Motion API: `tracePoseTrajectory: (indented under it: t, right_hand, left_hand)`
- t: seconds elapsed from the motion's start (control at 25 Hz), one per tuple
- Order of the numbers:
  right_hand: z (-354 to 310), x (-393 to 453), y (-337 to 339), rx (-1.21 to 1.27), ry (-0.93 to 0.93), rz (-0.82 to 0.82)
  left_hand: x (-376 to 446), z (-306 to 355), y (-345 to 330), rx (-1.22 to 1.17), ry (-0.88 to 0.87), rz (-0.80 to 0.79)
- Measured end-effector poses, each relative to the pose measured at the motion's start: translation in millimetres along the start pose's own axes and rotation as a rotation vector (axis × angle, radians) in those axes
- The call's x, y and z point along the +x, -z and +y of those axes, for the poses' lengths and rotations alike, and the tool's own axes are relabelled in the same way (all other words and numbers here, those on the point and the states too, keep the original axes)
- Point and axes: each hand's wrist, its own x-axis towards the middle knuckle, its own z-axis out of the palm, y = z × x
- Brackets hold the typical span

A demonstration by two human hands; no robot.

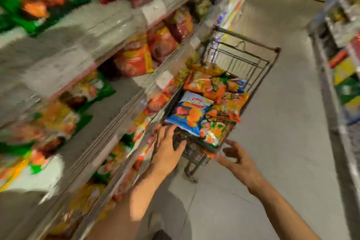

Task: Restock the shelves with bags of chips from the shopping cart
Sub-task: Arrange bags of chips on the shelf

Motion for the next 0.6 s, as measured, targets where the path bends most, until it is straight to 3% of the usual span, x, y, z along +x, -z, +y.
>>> tracePoseTrajectory:
  t: [0.28,0.48,0.6]
  right_hand:
    - [-16,59,42,-0.006,-0.135,0.121]
    - [-13,122,69,0.024,-0.151,0.157]
    - [-6,182,85,0.055,-0.158,0.095]
  left_hand:
    - [122,27,-26,0.013,-0.048,-0.189]
    - [201,37,-51,0.085,-0.032,-0.202]
    - [256,41,-73,0.143,0.009,-0.203]
